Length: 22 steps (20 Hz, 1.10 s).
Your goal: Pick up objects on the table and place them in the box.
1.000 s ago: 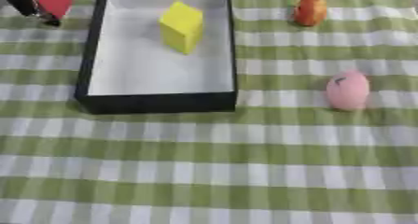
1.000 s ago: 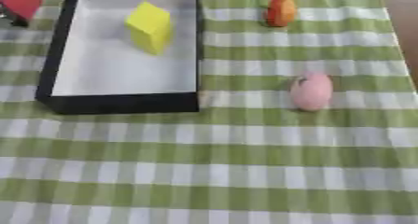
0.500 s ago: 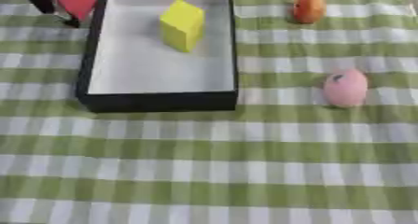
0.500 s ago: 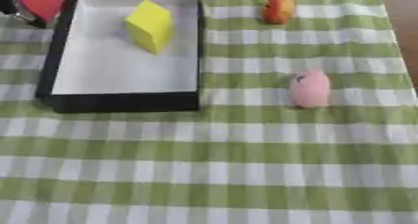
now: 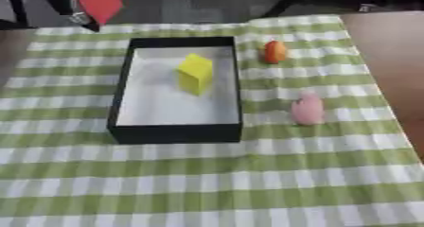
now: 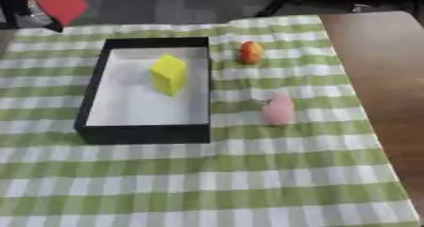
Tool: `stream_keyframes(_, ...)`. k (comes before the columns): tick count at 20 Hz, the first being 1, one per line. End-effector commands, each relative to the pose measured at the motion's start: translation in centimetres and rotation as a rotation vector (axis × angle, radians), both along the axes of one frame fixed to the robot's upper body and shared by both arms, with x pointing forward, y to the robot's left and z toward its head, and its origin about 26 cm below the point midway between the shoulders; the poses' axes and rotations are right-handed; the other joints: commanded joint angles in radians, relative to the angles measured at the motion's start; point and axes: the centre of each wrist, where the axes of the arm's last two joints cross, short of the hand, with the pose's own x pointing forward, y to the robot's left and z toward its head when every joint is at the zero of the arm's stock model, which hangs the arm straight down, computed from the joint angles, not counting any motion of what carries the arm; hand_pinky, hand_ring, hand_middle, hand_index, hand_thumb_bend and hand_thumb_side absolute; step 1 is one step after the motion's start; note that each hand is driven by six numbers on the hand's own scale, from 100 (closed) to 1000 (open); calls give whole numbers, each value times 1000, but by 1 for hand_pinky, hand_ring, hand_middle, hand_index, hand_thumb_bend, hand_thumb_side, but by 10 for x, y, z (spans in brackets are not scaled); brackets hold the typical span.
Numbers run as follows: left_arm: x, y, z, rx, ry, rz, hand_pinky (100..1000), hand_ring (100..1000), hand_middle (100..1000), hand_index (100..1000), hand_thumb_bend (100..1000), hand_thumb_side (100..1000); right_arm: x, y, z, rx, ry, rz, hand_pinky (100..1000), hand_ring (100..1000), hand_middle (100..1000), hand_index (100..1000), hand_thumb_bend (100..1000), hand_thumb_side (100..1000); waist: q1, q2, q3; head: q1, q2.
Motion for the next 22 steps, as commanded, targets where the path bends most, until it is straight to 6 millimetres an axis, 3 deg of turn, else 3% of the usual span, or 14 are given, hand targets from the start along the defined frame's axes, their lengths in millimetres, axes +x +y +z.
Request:
stream_keyframes(1,-7,1,15,31,-38,11,456,531,593,675,664,100,-2,-1,12,-14,-30,10,757,680,718,882,100,793,11,-25,-1,2,6)
stream_keyframes(5,-8,-3,18,44,-42,8,453,526,591,675,665,100,-2,-1,12,-17,-28,12,757,680,718,882,100,786,9,-32,2,0,11)
stream_keyframes(11,-20,-39,28,21,-44,-126,449,521,589,676,668,100,-2,1,14,-16,-36,20,757,681,718,881,100,780,4,-38,3,-9,17)
stream_keyframes(22,-19,-83,11,-84,78,-208,432,502,578,669,629,100,0,6,14,-12,-35,32,756,680,717,881,100,782,3,-31,-7,-9,18)
